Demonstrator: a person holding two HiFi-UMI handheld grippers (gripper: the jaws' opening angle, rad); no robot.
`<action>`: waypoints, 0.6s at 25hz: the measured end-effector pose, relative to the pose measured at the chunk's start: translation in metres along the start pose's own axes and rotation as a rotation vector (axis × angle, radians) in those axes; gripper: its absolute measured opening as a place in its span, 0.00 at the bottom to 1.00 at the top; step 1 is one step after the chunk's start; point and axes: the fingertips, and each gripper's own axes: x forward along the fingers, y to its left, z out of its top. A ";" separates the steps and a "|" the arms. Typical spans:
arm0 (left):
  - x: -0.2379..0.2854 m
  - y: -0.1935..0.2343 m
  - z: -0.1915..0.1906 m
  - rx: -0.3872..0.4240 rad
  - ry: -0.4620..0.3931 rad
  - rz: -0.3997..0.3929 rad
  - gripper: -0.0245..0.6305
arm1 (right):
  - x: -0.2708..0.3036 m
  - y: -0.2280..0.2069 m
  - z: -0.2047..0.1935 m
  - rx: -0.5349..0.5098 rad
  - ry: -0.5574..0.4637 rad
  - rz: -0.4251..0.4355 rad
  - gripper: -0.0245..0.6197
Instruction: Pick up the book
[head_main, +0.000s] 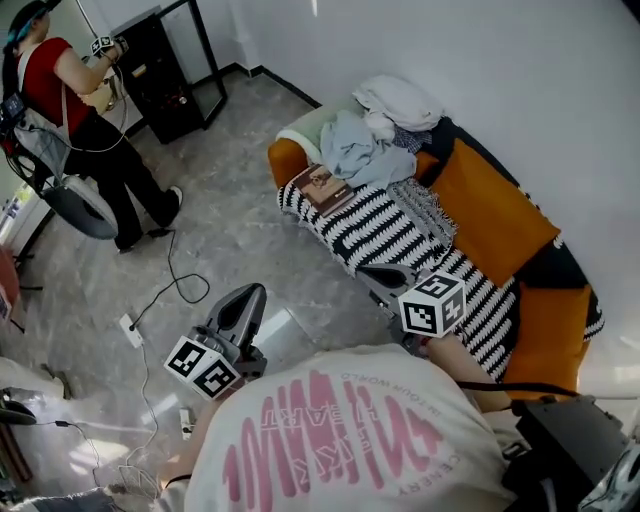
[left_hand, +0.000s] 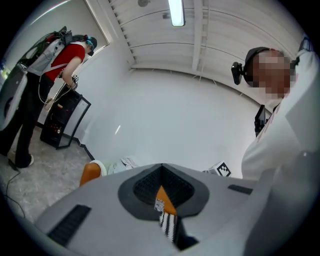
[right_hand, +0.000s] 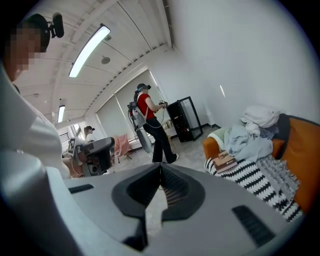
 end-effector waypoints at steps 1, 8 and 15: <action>0.000 0.003 0.001 -0.002 0.000 0.000 0.05 | 0.002 0.000 0.001 0.002 0.001 -0.003 0.05; -0.007 0.013 0.012 -0.006 -0.005 0.015 0.05 | 0.011 0.000 0.016 0.030 -0.008 -0.020 0.05; -0.013 0.022 0.008 -0.038 -0.009 0.012 0.05 | 0.013 -0.003 0.015 0.064 -0.045 -0.023 0.05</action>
